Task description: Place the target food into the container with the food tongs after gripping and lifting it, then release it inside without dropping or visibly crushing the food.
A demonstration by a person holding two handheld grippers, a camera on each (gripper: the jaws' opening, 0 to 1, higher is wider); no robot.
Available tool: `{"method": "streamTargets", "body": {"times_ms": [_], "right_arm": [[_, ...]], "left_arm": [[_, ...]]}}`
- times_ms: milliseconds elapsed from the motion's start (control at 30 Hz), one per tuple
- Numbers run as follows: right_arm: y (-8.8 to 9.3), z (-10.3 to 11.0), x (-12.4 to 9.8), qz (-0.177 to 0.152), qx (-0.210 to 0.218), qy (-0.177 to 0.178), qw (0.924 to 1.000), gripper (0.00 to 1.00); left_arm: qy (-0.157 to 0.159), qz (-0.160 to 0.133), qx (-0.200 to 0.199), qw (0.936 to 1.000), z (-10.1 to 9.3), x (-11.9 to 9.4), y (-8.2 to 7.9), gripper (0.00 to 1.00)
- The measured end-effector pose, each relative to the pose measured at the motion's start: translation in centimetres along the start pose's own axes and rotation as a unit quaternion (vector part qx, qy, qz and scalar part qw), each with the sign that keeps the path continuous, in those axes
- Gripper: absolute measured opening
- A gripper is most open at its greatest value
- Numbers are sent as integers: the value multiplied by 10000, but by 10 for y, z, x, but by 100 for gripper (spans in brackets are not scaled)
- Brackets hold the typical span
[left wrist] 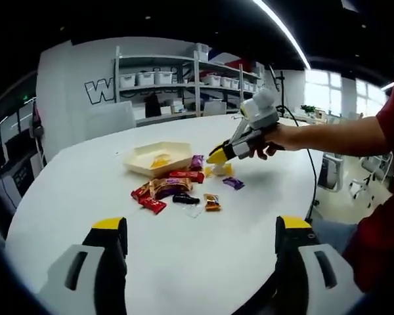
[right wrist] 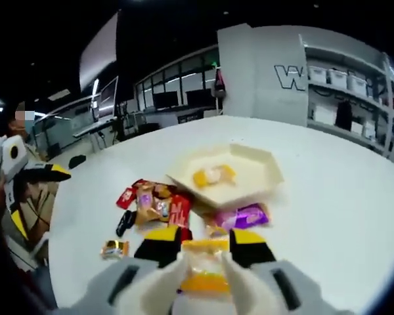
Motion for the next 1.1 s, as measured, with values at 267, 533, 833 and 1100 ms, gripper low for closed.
{"method": "streamTargets", "body": {"times_ms": [267, 533, 833, 1100], "right_arm": [[-4, -1, -1, -2, 139, 120, 9998, 16], [-12, 2, -7, -102, 148, 82, 9998, 15], [-39, -2, -24, -392, 177, 25, 9991, 16], [-59, -1, -25, -480, 68, -17, 9988, 16]], "left_arm": [[10, 39, 3, 10000, 1, 1, 3, 91], [-11, 37, -11, 10000, 3, -1, 5, 91], [-40, 7, -21, 10000, 4, -4, 5, 91], [-44, -8, -47, 10000, 4, -3, 5, 91]]}}
Point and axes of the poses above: the point that each gripper's makers call its tool centre point, and the gripper's own axes: x roughly forward along the fingers, z roughly to its left, y roughly out of its underside, the point moved 10 cm from there along -x, roughly backward along the fingers, and after that the axes turned 13 degrees about z, right-handed, at the moved point
